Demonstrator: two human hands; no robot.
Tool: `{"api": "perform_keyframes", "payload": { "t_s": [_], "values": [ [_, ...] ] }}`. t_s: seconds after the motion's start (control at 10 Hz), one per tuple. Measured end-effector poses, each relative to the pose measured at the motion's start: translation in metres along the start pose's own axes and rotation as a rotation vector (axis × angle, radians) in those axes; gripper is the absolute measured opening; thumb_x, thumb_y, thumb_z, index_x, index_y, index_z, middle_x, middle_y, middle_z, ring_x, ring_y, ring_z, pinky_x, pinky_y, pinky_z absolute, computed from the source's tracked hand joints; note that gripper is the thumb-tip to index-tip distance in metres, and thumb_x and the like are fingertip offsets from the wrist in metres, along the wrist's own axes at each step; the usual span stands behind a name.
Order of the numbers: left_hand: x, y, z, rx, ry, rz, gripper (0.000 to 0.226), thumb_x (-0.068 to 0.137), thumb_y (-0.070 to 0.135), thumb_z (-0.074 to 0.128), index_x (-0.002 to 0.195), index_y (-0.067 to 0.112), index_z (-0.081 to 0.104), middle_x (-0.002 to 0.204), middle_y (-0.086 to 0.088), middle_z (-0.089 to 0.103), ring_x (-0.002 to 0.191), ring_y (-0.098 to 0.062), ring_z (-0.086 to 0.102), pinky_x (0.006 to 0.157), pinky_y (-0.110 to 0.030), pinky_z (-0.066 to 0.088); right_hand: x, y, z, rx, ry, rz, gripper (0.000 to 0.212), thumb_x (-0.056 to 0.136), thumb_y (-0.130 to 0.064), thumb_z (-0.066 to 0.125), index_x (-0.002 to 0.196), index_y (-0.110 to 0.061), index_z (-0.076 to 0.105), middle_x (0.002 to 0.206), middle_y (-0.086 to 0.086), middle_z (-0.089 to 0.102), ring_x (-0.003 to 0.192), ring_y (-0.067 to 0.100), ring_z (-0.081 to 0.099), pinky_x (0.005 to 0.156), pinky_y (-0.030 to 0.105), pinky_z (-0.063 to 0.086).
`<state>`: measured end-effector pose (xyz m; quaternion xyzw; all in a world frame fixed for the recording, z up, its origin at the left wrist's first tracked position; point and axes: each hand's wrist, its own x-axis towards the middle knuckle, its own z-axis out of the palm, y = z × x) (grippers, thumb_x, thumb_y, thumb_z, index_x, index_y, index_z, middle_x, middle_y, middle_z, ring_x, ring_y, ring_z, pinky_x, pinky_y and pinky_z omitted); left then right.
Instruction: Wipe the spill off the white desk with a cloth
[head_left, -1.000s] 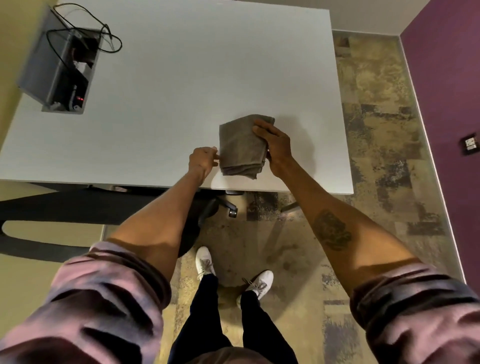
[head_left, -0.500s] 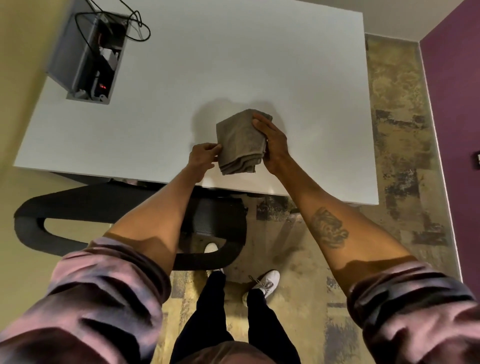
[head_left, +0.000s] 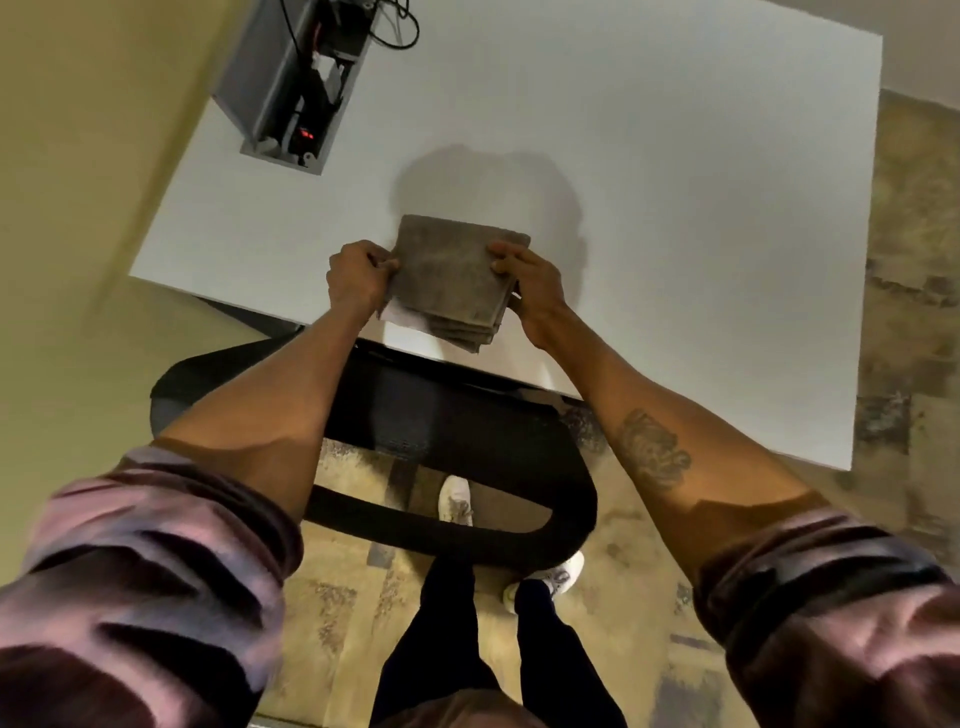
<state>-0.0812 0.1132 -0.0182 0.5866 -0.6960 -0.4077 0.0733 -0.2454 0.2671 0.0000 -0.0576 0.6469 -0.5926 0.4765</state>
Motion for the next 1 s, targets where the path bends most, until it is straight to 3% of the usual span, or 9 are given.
{"api": "perform_keyframes", "payload": {
  "t_s": [0.1, 0.3, 0.5, 0.7, 0.8, 1.0],
  "values": [
    [0.015, -0.013, -0.020, 0.031, 0.070, -0.038, 0.019, 0.095, 0.020, 0.065, 0.111, 0.011, 0.073, 0.114, -0.010, 0.074, 0.107, -0.029, 0.069, 0.096, -0.033, 0.050, 0.019, 0.009, 0.030, -0.061, -0.007, 0.012, 0.023, 0.091, 0.000, 0.059, 0.108, -0.008, 0.072, 0.123, 0.006, 0.060, 0.113, 0.029, 0.057, 0.092, 0.043, 0.057],
    [0.048, -0.036, -0.051, 0.162, 0.182, -0.068, 0.027, 0.098, 0.021, 0.062, 0.121, 0.010, 0.070, 0.125, -0.014, 0.070, 0.116, -0.036, 0.065, 0.098, -0.037, 0.049, 0.056, 0.018, 0.080, -0.155, -0.053, 0.052, 0.027, 0.086, 0.007, 0.061, 0.107, -0.005, 0.072, 0.116, 0.006, 0.063, 0.103, 0.023, 0.060, 0.090, 0.040, 0.058],
    [0.071, -0.050, -0.065, 0.211, 0.188, -0.136, 0.028, 0.097, 0.015, 0.058, 0.120, 0.008, 0.071, 0.125, -0.019, 0.069, 0.116, -0.040, 0.064, 0.098, -0.039, 0.049, 0.084, 0.034, 0.110, -0.294, -0.080, 0.124, 0.033, 0.085, 0.009, 0.058, 0.097, -0.018, 0.073, 0.121, 0.006, 0.062, 0.114, 0.028, 0.058, 0.101, 0.046, 0.053],
    [0.080, -0.065, -0.071, 0.291, 0.139, -0.213, 0.034, 0.097, 0.012, 0.056, 0.128, 0.014, 0.070, 0.133, -0.018, 0.065, 0.124, -0.040, 0.060, 0.106, -0.041, 0.047, 0.087, 0.040, 0.108, -0.443, -0.092, 0.131, 0.025, 0.090, -0.004, 0.056, 0.095, -0.024, 0.070, 0.120, 0.004, 0.066, 0.112, 0.025, 0.061, 0.101, 0.047, 0.053],
    [0.074, -0.058, -0.067, 0.376, 0.174, -0.185, 0.034, 0.099, 0.014, 0.053, 0.130, 0.012, 0.068, 0.133, -0.020, 0.064, 0.123, -0.043, 0.059, 0.105, -0.044, 0.046, 0.080, 0.033, 0.098, -0.541, -0.078, 0.069, 0.023, 0.087, -0.009, 0.061, 0.106, -0.018, 0.071, 0.125, 0.004, 0.065, 0.117, 0.025, 0.059, 0.105, 0.046, 0.049],
    [0.052, -0.023, -0.039, 0.499, 0.161, 0.102, 0.029, 0.104, 0.018, 0.045, 0.116, -0.002, 0.063, 0.116, -0.025, 0.066, 0.106, -0.043, 0.064, 0.090, -0.049, 0.051, 0.055, 0.009, 0.067, -0.736, -0.028, -0.078, 0.030, 0.090, -0.004, 0.057, 0.116, -0.012, 0.069, 0.138, 0.009, 0.058, 0.129, 0.024, 0.052, 0.105, 0.032, 0.042]
  ]
}}
